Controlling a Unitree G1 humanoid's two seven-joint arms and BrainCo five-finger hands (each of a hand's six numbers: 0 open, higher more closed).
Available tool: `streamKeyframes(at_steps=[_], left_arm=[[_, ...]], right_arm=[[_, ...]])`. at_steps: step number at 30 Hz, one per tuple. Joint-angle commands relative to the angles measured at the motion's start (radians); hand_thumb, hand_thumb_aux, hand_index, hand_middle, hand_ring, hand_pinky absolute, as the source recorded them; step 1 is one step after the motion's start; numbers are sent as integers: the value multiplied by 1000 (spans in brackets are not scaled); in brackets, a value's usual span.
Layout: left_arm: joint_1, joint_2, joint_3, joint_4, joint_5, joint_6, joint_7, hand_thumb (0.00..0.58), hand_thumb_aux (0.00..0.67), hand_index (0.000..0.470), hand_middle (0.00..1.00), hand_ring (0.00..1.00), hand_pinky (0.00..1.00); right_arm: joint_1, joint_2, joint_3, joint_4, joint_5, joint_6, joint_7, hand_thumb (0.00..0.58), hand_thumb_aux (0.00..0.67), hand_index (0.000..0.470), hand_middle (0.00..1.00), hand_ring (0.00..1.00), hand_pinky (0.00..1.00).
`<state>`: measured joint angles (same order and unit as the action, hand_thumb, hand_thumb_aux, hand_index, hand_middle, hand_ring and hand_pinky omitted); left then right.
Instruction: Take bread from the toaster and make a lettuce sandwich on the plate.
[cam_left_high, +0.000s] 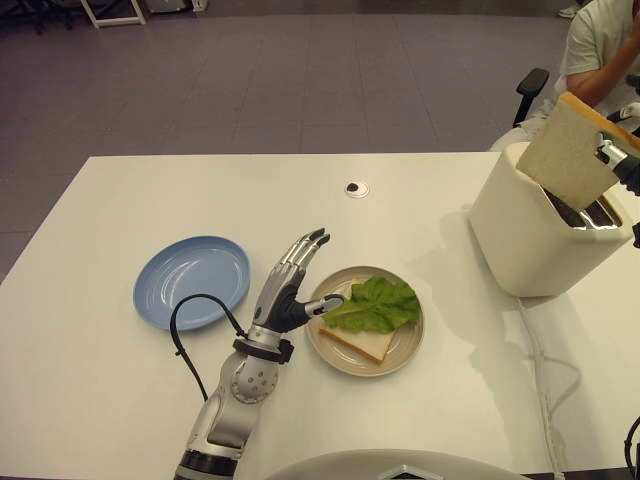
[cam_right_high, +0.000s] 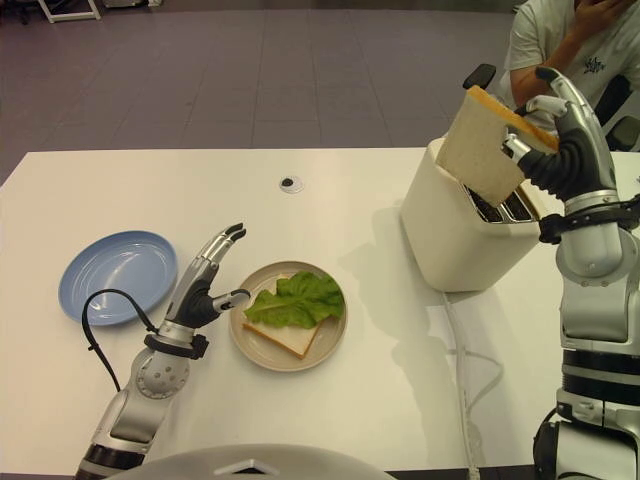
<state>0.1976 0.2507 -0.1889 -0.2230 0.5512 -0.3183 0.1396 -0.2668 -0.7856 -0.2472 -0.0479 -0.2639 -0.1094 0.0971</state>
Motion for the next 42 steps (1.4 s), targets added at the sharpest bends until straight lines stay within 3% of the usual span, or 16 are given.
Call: streamKeyframes(at_steps=[1, 7, 12, 19, 23, 29, 42], left_arm=[[7, -5, 0, -1, 16, 5, 5, 0, 0, 0, 0, 0, 0], [6, -5, 4, -3, 16, 4, 4, 0, 0, 0, 0, 0, 0], [0, -1, 15, 2, 10, 2, 4, 0, 0, 0, 0, 0, 0], [2, 7, 102, -4, -64, 2, 12, 0, 0, 0, 0, 0, 0], [13, 23, 164, -42, -105, 1, -6, 0, 0, 0, 0, 0, 0], [16, 4, 137, -42, -88, 0, -19, 0, 0, 0, 0, 0, 0], [21, 6, 116, -51, -68, 3, -32, 0, 0, 0, 0, 0, 0]], right_arm=[[-19, 26, 45, -17, -9, -7, 26, 580, 670, 470, 0, 0, 0], [-30, 40, 83, -52, -33, -64, 35, 580, 670, 470, 0, 0, 0], [-62, 95, 243, -167, -65, -195, 97, 580, 670, 470, 0, 0, 0], [-80, 194, 452, -147, -382, -385, -4, 580, 670, 470, 0, 0, 0], [-5, 221, 516, -136, -666, -323, -111, 580, 670, 470, 0, 0, 0], [53, 284, 562, -133, -813, -245, -203, 580, 670, 470, 0, 0, 0], [129, 298, 593, -152, -821, -206, -213, 580, 670, 470, 0, 0, 0]])
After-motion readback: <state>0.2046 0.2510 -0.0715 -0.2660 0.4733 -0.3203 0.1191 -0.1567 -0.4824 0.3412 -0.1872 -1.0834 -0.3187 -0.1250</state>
